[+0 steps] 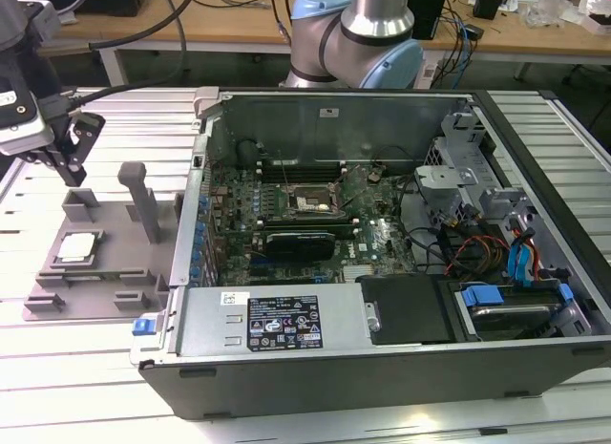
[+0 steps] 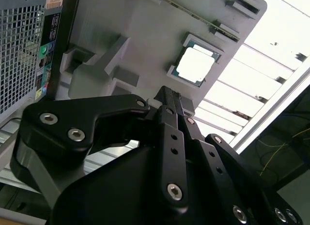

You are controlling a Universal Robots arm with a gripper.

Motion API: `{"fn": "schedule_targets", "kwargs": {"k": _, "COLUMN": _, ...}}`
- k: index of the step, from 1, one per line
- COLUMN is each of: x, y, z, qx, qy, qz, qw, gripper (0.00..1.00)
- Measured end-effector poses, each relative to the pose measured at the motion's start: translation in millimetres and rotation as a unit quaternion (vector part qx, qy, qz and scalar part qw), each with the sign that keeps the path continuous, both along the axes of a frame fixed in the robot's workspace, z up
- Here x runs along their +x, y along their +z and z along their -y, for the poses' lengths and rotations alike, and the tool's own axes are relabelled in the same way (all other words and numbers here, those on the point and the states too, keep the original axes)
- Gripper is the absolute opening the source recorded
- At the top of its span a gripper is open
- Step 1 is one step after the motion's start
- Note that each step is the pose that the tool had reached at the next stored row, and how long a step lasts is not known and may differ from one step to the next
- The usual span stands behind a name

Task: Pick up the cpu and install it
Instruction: 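Reach for the cpu, then pick up the cpu and move it towards the insertion slot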

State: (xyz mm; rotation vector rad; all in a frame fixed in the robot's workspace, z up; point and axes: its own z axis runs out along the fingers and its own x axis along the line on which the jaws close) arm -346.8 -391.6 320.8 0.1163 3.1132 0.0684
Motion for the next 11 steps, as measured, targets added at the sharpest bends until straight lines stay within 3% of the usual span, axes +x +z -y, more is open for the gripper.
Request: {"fn": "schedule_targets", "kwargs": {"k": 11, "x": -0.4, "y": -1.3, "z": -0.1, "qx": 0.0001, "qy": 0.0, "qz": 0.0002, "qw": 1.0, "gripper": 0.11}}
